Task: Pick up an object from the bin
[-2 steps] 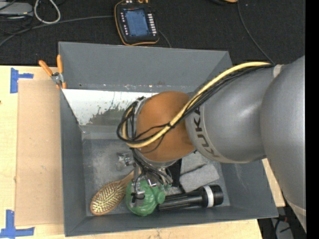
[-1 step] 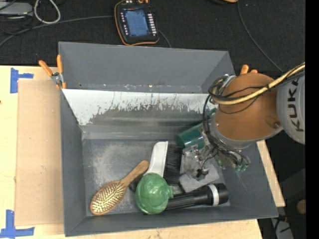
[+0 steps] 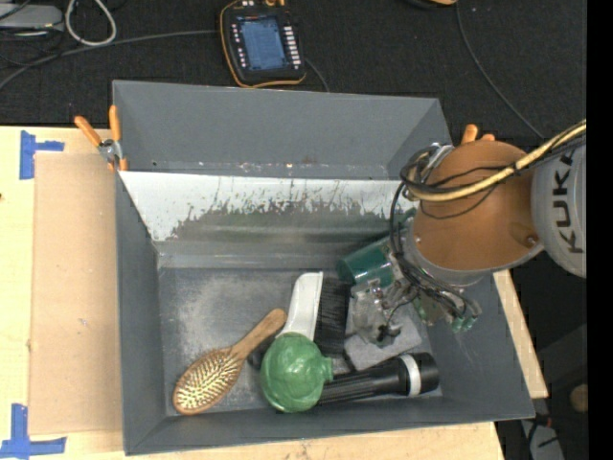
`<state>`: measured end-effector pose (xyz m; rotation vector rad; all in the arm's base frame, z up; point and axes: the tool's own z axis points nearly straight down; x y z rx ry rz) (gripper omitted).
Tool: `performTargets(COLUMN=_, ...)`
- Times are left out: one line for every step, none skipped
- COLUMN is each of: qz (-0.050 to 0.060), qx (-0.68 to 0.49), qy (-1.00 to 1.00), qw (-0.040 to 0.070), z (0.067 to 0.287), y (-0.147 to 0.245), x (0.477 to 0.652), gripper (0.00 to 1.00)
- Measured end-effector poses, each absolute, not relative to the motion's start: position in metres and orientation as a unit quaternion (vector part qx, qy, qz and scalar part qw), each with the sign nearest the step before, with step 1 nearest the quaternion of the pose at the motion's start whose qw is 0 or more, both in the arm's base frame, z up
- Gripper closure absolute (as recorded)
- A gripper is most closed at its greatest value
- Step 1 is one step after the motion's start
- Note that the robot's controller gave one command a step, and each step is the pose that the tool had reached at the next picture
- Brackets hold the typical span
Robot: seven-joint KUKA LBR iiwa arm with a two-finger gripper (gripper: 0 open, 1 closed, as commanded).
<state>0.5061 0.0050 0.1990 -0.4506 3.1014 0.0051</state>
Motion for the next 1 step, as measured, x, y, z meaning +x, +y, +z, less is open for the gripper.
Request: performTargets(qz=0.001, qx=-0.163, qy=0.987, qw=0.004, z=0.1977, y=0.0103, x=0.5087, gripper=1.0)
